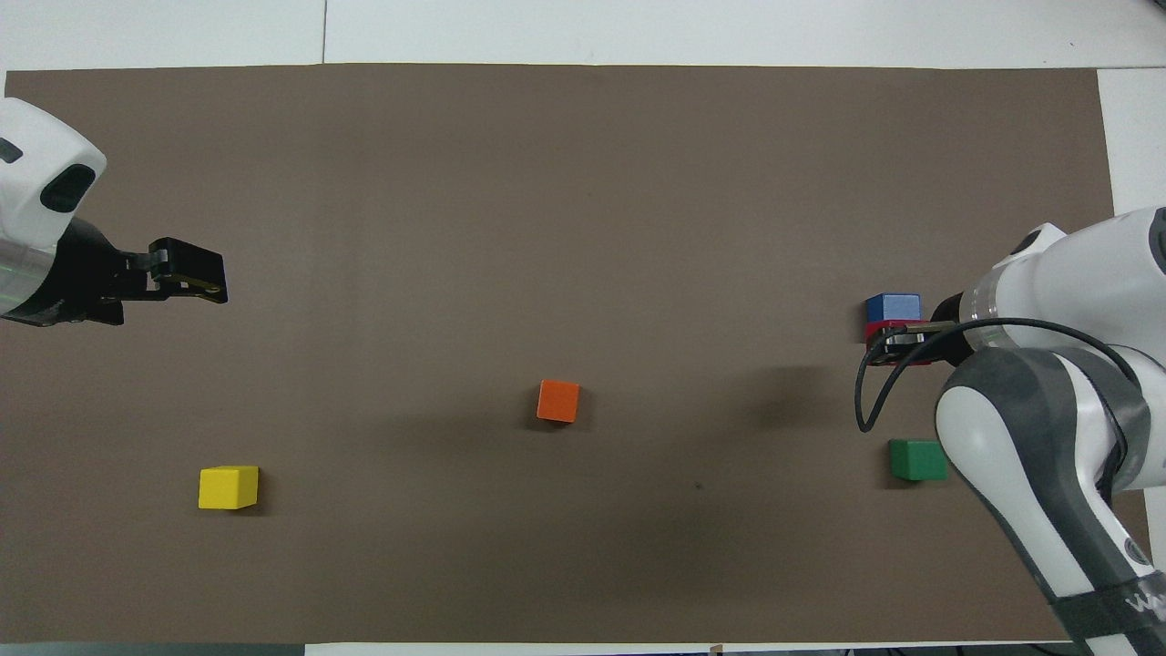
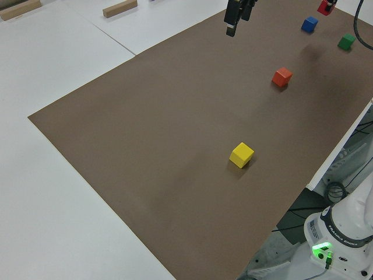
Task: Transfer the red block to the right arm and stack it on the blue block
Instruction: 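Carry the red cube with the right gripper over the blue cube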
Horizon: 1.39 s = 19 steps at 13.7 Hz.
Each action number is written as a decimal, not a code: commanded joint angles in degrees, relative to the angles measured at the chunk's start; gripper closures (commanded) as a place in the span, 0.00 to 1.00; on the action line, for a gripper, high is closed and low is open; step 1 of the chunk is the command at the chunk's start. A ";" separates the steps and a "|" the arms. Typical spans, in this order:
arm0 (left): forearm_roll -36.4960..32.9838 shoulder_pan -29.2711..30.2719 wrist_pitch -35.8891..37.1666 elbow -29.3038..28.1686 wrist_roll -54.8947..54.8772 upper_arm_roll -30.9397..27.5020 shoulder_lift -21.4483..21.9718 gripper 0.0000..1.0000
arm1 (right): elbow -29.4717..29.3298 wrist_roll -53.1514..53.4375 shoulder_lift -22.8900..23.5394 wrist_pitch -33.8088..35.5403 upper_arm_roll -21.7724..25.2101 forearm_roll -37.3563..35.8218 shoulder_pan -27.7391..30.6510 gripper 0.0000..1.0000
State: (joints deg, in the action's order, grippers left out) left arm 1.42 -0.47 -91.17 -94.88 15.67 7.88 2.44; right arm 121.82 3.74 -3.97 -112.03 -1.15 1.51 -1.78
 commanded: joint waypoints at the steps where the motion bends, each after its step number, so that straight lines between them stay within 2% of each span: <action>1: -0.81 0.03 1.26 0.13 -0.82 -0.76 0.29 0.00 | 1.23 3.63 1.50 -0.46 -0.87 -3.44 1.86 1.00; 3: -0.81 0.11 0.91 -0.13 -0.39 -0.76 0.72 0.00 | 1.75 3.38 3.70 -4.48 -0.96 -5.63 4.14 1.00; 10: -0.81 0.03 1.35 -0.40 -0.29 -0.76 0.81 0.00 | 2.73 3.73 7.75 -12.94 -0.87 -7.57 4.50 1.00; 19: -0.81 0.03 1.35 -0.40 -0.29 -0.76 0.81 0.00 | 2.02 3.55 9.95 -16.02 -0.96 -7.57 5.03 1.00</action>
State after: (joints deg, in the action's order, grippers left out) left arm 1.42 -0.44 -90.56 -94.87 15.63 7.21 2.46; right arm 124.16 6.04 4.60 -126.15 -1.37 -4.50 1.89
